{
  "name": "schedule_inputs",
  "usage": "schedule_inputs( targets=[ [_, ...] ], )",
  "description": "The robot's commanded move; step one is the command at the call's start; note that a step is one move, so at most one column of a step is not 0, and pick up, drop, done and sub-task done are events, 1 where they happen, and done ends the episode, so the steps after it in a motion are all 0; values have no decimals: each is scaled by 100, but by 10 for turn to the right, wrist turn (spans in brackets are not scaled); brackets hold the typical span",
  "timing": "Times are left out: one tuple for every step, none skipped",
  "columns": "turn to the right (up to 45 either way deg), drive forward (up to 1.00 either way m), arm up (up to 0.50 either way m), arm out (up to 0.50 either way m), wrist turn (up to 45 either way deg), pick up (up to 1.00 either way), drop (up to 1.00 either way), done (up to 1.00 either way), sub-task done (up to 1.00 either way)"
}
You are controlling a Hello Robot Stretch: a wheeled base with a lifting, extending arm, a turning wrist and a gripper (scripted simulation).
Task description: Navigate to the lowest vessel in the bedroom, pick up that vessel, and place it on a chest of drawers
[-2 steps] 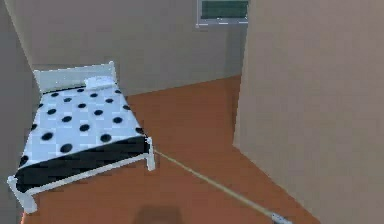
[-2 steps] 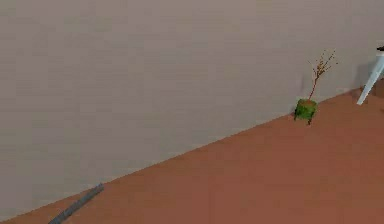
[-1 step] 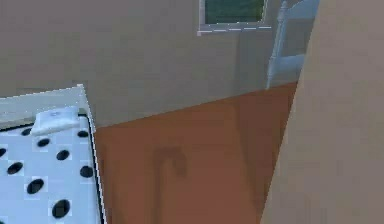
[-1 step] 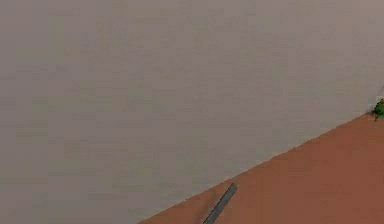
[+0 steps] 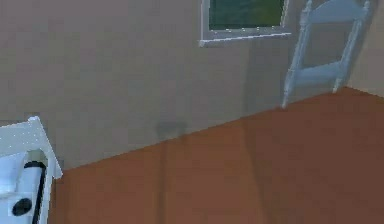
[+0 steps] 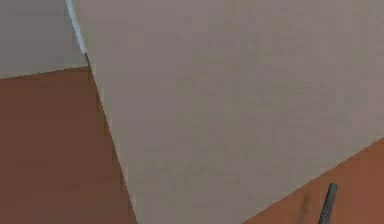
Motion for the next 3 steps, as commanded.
schedule_inputs(
  targets=[
    [180, 0, 0, 0, 0, 0, 0, 0, 0],
    [0, 40, 0, 0, 0, 0, 0, 0, 0],
    [420, 0, 0, 0, 0, 0, 0, 0, 0]
  ],
)
